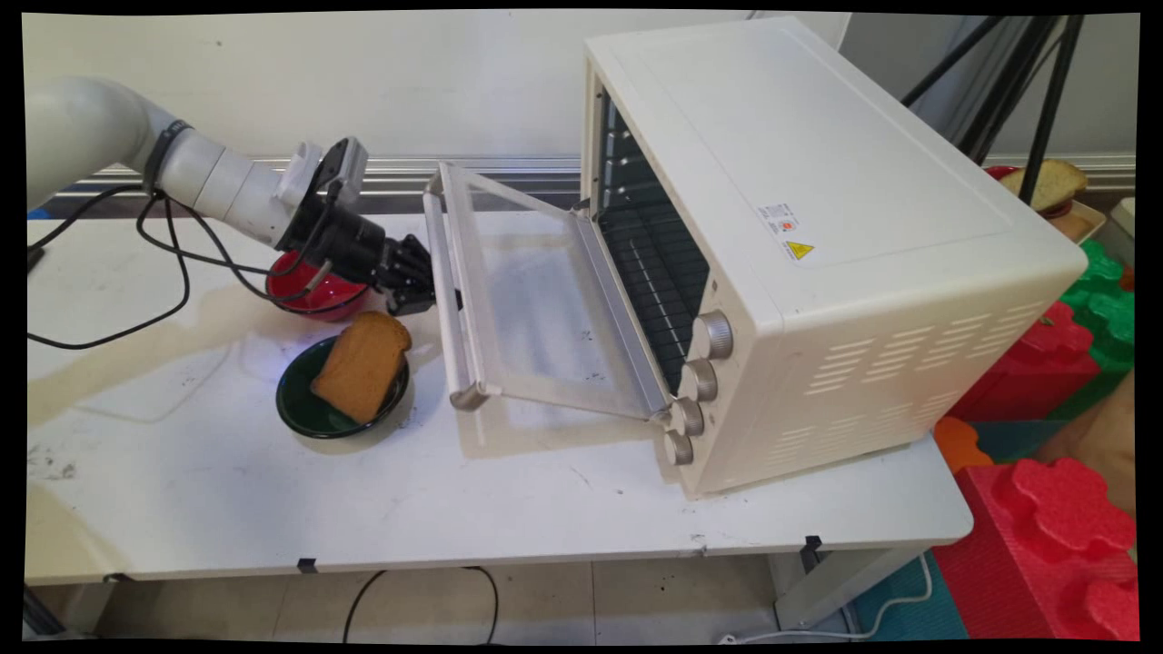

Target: Close the oven

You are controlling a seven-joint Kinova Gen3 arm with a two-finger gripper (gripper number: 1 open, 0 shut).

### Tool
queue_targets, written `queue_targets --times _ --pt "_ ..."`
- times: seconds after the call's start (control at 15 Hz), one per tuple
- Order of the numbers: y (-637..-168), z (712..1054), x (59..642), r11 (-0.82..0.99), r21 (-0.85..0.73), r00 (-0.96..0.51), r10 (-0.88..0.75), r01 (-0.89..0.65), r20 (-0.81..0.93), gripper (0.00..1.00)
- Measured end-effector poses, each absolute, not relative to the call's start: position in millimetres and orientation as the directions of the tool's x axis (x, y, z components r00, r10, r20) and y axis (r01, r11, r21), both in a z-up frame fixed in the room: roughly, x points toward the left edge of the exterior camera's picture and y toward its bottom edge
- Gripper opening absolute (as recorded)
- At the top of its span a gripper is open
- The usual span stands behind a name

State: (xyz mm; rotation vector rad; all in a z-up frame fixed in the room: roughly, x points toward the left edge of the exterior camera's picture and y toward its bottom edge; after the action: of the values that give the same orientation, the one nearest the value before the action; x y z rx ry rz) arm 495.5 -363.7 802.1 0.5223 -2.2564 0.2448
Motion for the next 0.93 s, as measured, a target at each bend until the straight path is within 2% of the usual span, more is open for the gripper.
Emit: queue_targets --times 0.93 --pt "-398.9 849.1 468.4 0.889 -0.005 -0.384 -0.193 -0.458 0.903 0.00"
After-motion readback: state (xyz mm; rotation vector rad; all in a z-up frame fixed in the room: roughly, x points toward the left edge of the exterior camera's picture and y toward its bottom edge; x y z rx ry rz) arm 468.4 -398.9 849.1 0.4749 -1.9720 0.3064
